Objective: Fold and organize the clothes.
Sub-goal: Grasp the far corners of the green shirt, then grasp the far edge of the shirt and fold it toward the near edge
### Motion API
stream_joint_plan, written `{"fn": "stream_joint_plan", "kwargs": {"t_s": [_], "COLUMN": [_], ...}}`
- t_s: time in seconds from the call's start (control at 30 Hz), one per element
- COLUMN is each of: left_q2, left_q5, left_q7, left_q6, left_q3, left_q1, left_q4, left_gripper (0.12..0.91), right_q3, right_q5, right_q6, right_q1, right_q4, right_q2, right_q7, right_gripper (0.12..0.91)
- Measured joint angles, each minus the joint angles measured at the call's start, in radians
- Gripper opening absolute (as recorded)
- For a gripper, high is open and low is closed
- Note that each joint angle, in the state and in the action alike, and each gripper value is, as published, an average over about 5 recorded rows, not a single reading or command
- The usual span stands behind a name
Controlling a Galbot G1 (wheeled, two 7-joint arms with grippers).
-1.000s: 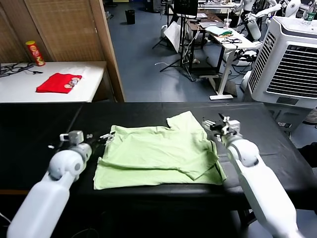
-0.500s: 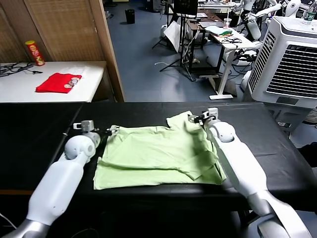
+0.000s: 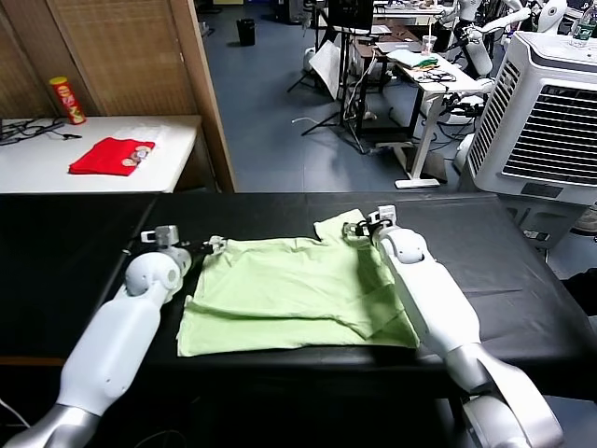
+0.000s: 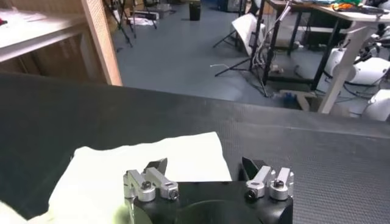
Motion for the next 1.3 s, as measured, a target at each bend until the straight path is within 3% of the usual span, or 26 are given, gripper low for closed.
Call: {"fn": "stream_joint_plan", "kwargs": {"t_s": [0.07,0.17,0.27,0.37,0.5,0.63,0.9,1.3], "left_q2": [-0.002,-0.004,-0.005,-0.004,-0.004,-0.004,0.003,0.087], "left_q5": [0.003,0.007,0.011,0.014,0.014,0.013,0.01,-0.04], "left_q7": [0.003,0.008,0.015,0.019,0.021,0.022,0.015,-0.005], "left_q6": [-0.002,-0.003,-0.002,-0.001,0.0,0.001,-0.004,-0.005], "left_q3": [0.0,0.0,0.001,0.002,0.003,0.003,-0.01,-0.075], "left_q1": [-0.001,-0.001,0.0,-0.001,-0.004,-0.01,-0.002,0.102], "left_q4": [0.005,0.008,0.008,0.008,0.009,0.012,-0.013,-0.209], "left_gripper": [0.559,0.397,0.25,0.168,0.137,0.134,0.134,0.134], "right_q3": [0.011,0.027,0.042,0.054,0.062,0.071,0.072,0.108], "right_q5": [-0.003,-0.005,-0.005,-0.006,-0.007,-0.007,0.031,0.172], "right_q6": [0.004,0.007,0.008,0.011,0.018,0.029,0.034,-0.001], "right_q1": [0.002,0.002,-0.001,-0.006,-0.014,-0.026,-0.076,-0.252], "right_q4": [-0.011,-0.019,-0.02,-0.02,-0.015,-0.002,0.096,0.474], "right_q2": [0.007,0.014,0.016,0.017,0.018,0.016,-0.017,-0.139], "right_q7": [-0.003,-0.005,-0.005,-0.004,-0.003,0.001,0.015,0.05], "right_gripper": [0.775,0.687,0.557,0.415,0.24,0.145,0.122,0.122]}}
